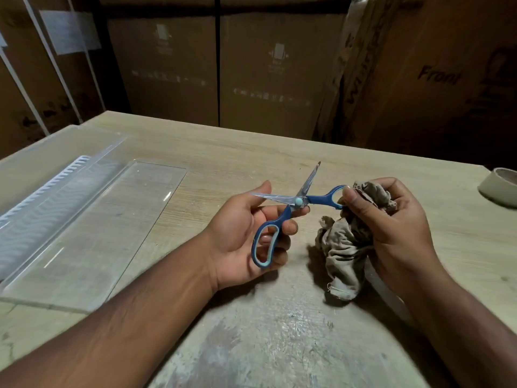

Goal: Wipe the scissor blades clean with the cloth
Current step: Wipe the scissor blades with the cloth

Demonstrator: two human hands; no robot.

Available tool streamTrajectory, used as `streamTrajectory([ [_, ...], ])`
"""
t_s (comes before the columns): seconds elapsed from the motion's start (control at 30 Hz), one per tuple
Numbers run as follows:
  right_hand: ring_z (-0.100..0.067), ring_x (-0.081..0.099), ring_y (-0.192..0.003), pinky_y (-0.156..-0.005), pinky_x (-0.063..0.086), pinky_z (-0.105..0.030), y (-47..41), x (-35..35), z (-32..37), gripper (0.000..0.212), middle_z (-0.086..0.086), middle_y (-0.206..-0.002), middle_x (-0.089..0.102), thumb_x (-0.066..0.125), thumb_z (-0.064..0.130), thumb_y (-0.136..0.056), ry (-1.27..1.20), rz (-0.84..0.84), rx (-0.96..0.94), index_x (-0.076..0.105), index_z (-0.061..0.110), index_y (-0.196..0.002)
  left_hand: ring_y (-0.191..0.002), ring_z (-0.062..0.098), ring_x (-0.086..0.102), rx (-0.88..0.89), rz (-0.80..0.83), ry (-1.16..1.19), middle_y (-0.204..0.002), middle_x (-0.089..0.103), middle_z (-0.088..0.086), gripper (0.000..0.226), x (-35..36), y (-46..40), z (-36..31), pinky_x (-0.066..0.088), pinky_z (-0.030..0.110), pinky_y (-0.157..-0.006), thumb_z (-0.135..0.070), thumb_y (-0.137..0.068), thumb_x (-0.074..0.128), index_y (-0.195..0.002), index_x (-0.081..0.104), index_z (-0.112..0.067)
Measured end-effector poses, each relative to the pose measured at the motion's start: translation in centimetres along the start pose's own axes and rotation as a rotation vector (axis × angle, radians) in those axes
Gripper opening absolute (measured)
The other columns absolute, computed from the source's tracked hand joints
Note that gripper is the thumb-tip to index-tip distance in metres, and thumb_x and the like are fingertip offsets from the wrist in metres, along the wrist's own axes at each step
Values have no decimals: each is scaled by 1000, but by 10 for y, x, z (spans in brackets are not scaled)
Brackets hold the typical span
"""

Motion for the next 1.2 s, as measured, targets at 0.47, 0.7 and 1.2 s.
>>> streamTrajectory([
  [0.47,-28,73,-64,-69,58,-42,8,5,-8,23,-15,-77,73,82,16,-85,-77,-49,112,63,10,-97,-65,9,41,629,-445,-200,-89,83,9,23,-23,8,-39,33,25,-62,-29,-71,84,-90,87,-18],
  [0.7,-28,71,-70,-77,55,-45,16,20,-7,22,-18,-79,73,86,16,-79,9,21,81,64,16,-82,-63,3,64,737,-560,-26,-87,83,7,42,-32,23,-49,48,17,-64,-35,-68,85,-104,76,-13],
  [1.2,-25,74,-69,-63,60,-29,27,33,-8,26,-19,-80,75,86,17,-74,23,67,87,61,13,-80,-56,14,76,798,-629,-29,-71,80,15,46,-26,31,-55,60,17,-52,-41,-99,64,-95,71,4],
])
Point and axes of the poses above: each hand's wrist, its own y-axis away from the middle knuckle, its own x-axis out of the palm, z = x × y, the point moved 8 cm from there along -y, towards the middle knuckle
